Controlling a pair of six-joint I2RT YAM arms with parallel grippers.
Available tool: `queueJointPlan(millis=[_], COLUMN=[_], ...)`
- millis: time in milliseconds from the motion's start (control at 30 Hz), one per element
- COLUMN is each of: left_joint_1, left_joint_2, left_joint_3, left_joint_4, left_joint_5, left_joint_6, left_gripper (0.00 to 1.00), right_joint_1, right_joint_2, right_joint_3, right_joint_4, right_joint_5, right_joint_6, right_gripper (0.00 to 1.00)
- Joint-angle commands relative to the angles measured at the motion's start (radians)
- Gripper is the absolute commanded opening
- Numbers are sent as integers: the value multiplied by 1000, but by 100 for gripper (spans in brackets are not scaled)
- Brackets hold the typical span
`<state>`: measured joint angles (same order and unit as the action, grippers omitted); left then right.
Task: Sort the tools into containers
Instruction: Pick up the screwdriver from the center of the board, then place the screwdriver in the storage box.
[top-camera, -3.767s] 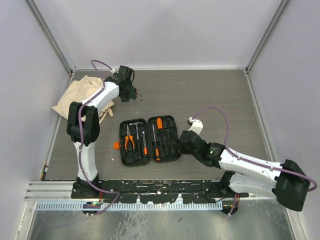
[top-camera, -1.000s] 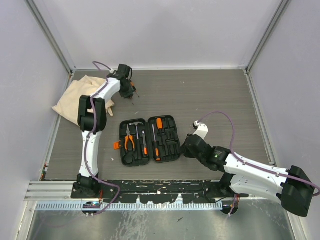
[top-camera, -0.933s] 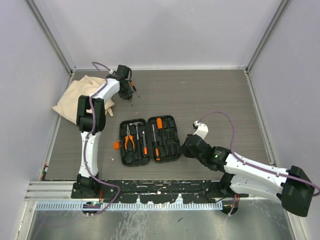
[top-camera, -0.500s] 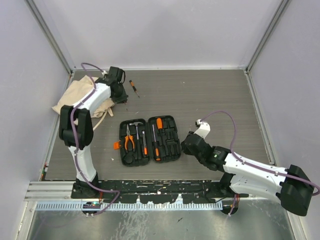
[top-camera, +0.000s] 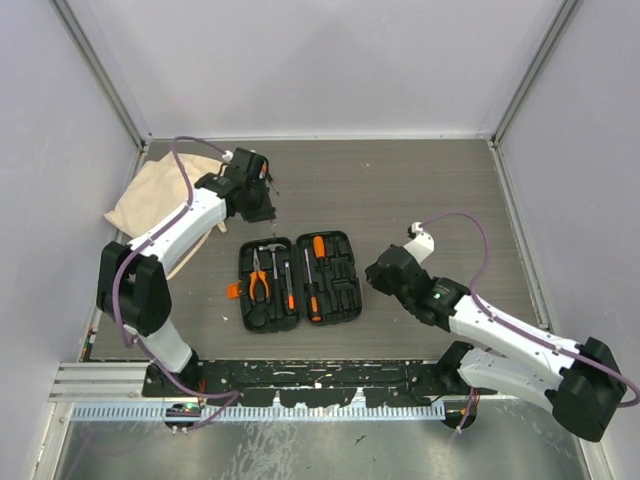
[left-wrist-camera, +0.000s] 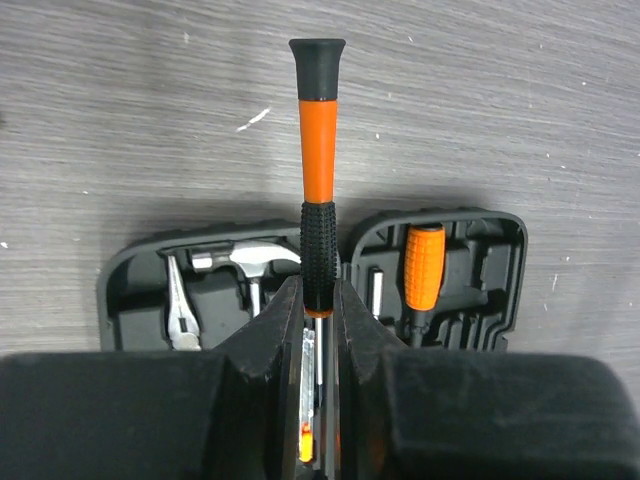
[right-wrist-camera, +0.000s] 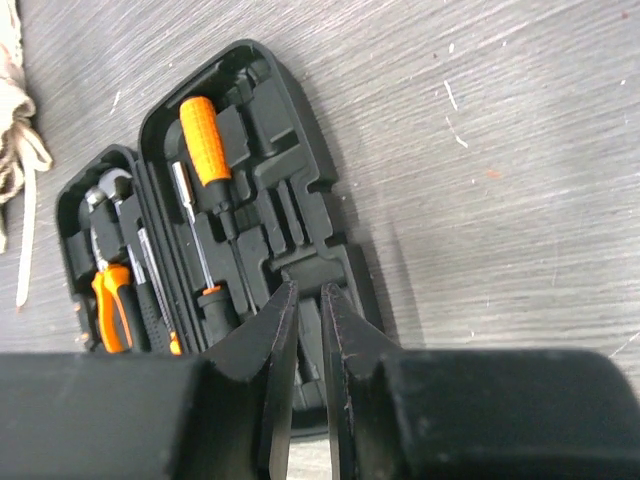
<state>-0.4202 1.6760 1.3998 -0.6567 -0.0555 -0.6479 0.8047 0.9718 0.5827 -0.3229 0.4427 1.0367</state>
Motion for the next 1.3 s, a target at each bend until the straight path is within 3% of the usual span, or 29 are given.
queueJointPlan(millis=[0, 333, 800, 1067, 1267], left_joint_1=[-34, -144, -395, -452, -472], left_joint_2=[-54, -100, -4, 20, -11], left_joint_3=[10, -20, 12, 23, 7], left_joint_4=[1, -3, -9, -4, 31], left_joint_5=[24, -40, -128, -131, -92], left_joint_6=[-33, -77, -103, -146, -59], left_gripper=[3, 3, 2, 1, 1], right_joint_1=[-4, -38, -46, -46, -48], right_joint_2=[-109, -221, -224, -364, -498], right_joint_3=[-47, -145, -307, -266, -254], right_joint_4=[-46, -90, 63, -122, -197], right_joint_5=[-2, 97, 85, 90, 106], right_joint_6=[108, 151, 232, 246, 239], right_gripper=[21, 21, 21, 21, 25])
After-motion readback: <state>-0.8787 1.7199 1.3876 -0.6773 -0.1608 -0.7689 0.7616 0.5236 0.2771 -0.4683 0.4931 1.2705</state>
